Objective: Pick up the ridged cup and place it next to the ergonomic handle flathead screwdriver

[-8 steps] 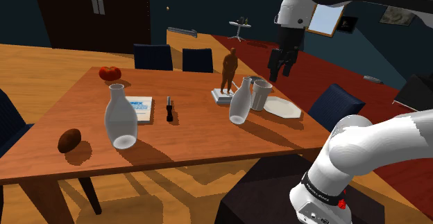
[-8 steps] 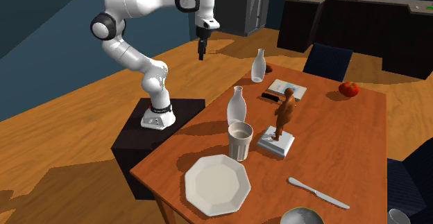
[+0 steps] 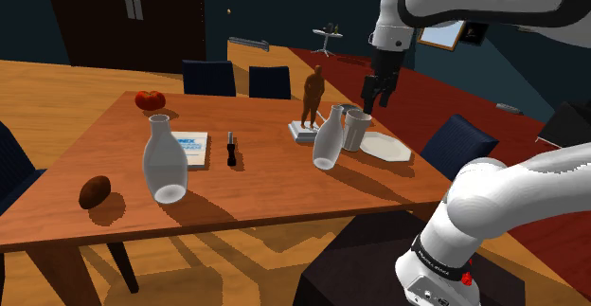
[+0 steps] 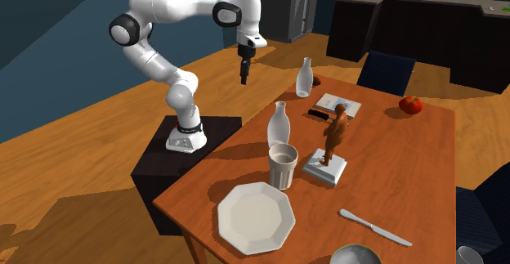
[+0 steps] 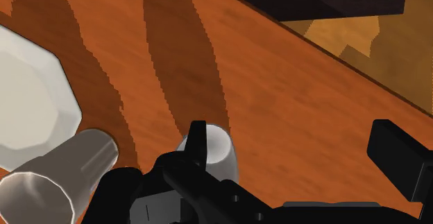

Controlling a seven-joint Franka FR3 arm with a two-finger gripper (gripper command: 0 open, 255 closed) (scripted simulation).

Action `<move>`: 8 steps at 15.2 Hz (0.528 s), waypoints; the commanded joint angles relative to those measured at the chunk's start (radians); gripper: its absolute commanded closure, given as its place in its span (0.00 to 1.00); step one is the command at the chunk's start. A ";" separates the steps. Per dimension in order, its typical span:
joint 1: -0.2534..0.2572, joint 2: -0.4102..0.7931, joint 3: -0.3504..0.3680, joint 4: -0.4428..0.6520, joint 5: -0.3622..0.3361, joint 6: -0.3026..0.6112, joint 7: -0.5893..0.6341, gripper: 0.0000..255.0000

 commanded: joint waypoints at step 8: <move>-0.048 0.215 -0.146 0.022 -0.091 0.215 -0.159 0.00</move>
